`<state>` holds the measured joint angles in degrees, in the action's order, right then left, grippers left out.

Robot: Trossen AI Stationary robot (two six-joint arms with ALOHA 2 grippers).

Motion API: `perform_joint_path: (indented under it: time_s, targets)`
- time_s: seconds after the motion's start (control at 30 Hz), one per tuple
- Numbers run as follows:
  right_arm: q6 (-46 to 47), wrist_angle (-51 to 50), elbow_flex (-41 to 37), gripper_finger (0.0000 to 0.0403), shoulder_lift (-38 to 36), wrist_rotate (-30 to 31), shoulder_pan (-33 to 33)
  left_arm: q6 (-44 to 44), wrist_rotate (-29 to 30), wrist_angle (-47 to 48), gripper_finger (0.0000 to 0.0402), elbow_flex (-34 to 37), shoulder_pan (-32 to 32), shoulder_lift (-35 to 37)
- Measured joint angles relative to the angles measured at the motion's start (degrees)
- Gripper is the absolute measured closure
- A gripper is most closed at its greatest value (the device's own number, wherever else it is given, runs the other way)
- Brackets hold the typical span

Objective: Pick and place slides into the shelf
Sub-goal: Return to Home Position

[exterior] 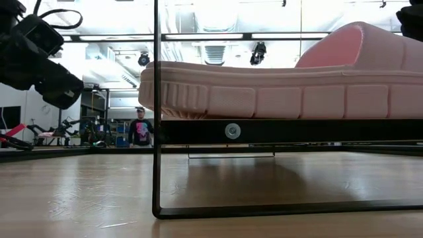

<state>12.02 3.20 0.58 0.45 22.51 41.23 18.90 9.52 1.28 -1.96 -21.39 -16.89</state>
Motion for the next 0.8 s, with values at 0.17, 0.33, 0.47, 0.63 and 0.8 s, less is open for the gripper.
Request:
perform_joint_path:
  time_s: [0.17,0.33,0.47,0.63,0.8]
  targets:
    - [-0.05,0.00,0.00,0.0394,0.02,-0.01,0.00,-2.10,0.88,-0.20,0.0276,0.02,0.00,-1.35]
    - [-0.03,0.00,0.00,0.0394,0.07,-0.01,0.00,-9.13,5.84,-2.43,0.0276,-0.41,0.00,-0.57]
    - [-0.03,0.02,0.00,0.0394,0.07,-0.01,0.00,-12.22,14.40,-7.65,0.0276,-0.42,0.00,1.61]
    - [-0.04,0.02,0.00,0.0394,0.07,-0.01,0.00,-12.33,17.14,-7.39,0.0276,-0.26,0.02,3.80]
    - [-0.05,0.02,0.00,0.0394,0.09,-0.01,0.00,-12.30,17.15,-6.76,0.0276,-0.26,0.02,4.33]
